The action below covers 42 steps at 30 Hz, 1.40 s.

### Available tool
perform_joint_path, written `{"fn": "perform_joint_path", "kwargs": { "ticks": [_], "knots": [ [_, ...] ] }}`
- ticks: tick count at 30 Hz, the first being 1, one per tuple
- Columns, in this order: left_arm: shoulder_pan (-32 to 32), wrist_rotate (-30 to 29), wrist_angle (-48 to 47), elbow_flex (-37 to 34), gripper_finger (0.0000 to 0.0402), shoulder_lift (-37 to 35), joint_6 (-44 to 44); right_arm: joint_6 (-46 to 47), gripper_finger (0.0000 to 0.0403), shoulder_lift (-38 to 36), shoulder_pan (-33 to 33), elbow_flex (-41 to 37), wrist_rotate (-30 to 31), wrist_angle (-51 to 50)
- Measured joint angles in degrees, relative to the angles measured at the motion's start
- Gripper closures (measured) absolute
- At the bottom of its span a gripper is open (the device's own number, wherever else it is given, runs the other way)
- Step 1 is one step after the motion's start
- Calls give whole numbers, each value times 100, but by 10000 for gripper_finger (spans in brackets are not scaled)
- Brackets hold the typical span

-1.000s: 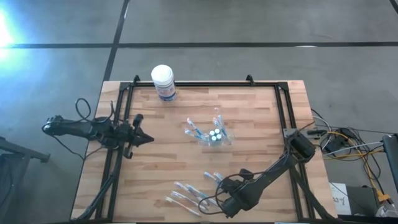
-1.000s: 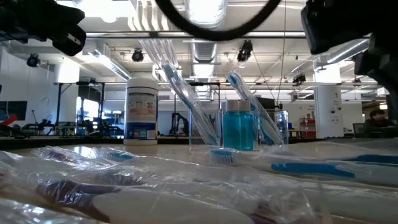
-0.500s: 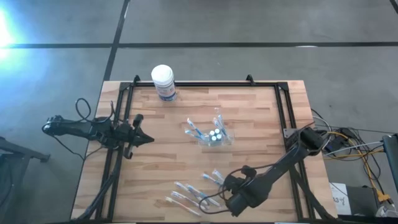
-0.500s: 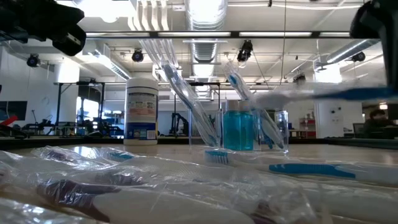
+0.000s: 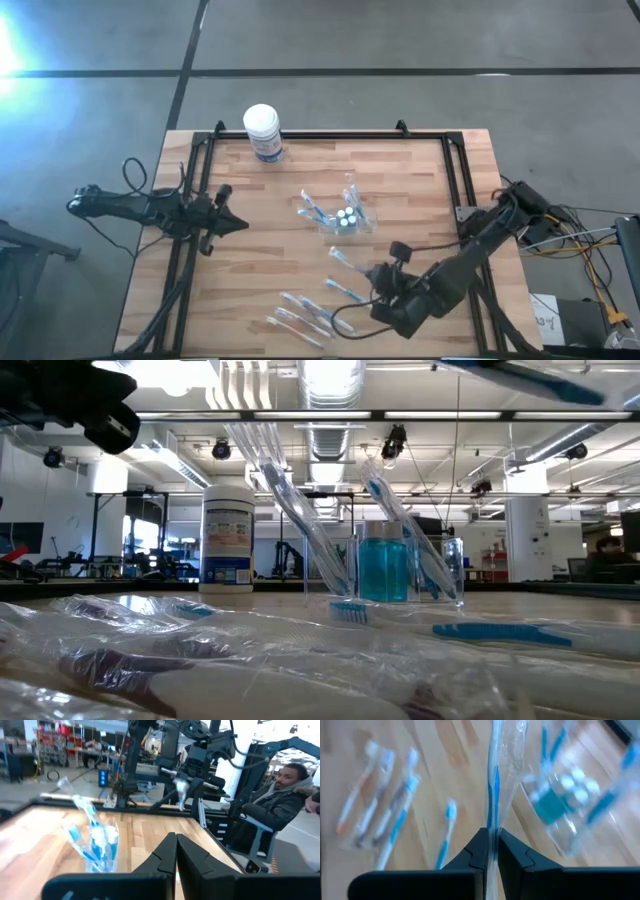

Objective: Pick & Place toothbrushing station
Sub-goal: Put the blue toothbrush into the transparent organizer

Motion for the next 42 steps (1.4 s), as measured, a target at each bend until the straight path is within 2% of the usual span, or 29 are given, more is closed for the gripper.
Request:
{"fn": "perform_joint_path", "kwargs": {
  "ticks": [5, 10, 13, 18, 21, 26, 28, 32, 38, 42],
  "knots": [
    [-58, 97, 301, -3, 388, 427, -144, -1632, 381, -359, -476, -1190, 49, 2581],
    [-182, 92, 1289, -61, 378, 1080, -156, -3502, 381, -419, -1012, -2258, -140, 5419],
    [-249, 17, 1838, -79, 352, 1496, -148, -4365, 381, -424, -1259, -2718, -398, 6837],
    [-256, -94, 2522, -79, 288, 2179, -145, -5181, 381, -424, -1520, -3275, -500, 8306],
    [-256, -221, 3025, -74, 246, 2622, -143, -5407, 381, -424, -1653, -3474, -659, 8680],
    [-254, -244, 4101, -4, 186, 3324, 148, -5460, 381, -454, -1954, -3524, -1297, 8888],
    [-255, -123, 4226, 125, 170, 3593, 326, -5474, 381, -455, -2064, -3524, -1602, 8948],
    [-329, 110, 4409, 525, 162, 4064, 659, -5687, 381, -403, -2230, -3524, -2300, 9195],
    [-391, 90, 4346, 1166, 163, 4787, 974, -5923, 381, -274, -2340, -3467, -2385, 9527],
    [-393, -346, 4330, 1529, 163, 5234, 1091, -5902, 381, -189, -2417, -3373, -2336, 9559]
  ]
}}
